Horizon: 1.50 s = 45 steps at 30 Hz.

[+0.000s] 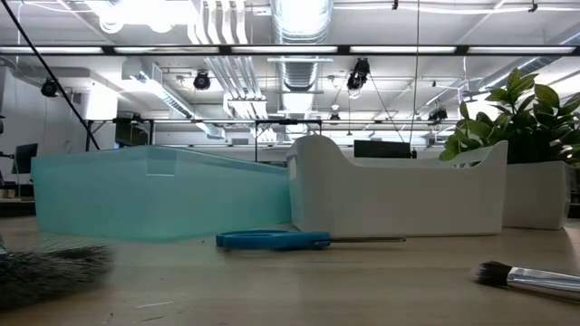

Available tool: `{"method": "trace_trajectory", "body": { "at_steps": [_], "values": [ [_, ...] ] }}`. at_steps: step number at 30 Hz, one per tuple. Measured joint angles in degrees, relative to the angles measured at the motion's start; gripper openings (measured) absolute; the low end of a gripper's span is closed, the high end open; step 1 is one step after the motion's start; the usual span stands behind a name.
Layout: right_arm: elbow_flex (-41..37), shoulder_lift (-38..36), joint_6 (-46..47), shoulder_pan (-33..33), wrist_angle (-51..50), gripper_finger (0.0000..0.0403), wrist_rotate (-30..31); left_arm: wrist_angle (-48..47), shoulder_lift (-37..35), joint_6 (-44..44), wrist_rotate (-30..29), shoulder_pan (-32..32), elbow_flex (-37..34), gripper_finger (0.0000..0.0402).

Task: Pick & Place Paint Supplies
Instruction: Put the gray paint bottle into the blue bin

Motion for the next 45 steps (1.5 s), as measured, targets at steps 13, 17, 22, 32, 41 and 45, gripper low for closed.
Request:
{"method": "trace_trajectory", "body": {
  "at_steps": [13,17,22,32,41,45],
  "values": [
    [-1.6,-2.1,1.6,-0.1,-0.5,0.0125,0.2,0.0,0.0,-0.4,0.0,0.0,0.0,0.0124],
    [-0.7,-7.4,5.6,-0.1,-4.9,0.0123,6.4,0.0,0.0,-0.4,0.0,0.0,0.0,0.0124],
    [0.0,-16.9,11.2,-0.2,-9.1,0.0122,20.0,0.4,0.0,-0.8,2.0,0.0,0.0,0.0124],
    [0.3,-34.6,-1.0,-11.1,-10.5,0.0121,48.4,3.1,1.1,-1.9,6.2,-0.2,-4.6,0.0124],
    [0.3,-42.5,-39.6,-24.2,13.8,0.0121,57.2,37.5,-0.9,-17.9,22.8,-0.6,-25.2,0.0124],
    [0.3,-42.4,-59.1,-29.6,30.4,0.0121,55.5,75.6,-0.2,-32.7,22.6,-0.6,-35.4,0.0124]
  ]
}}
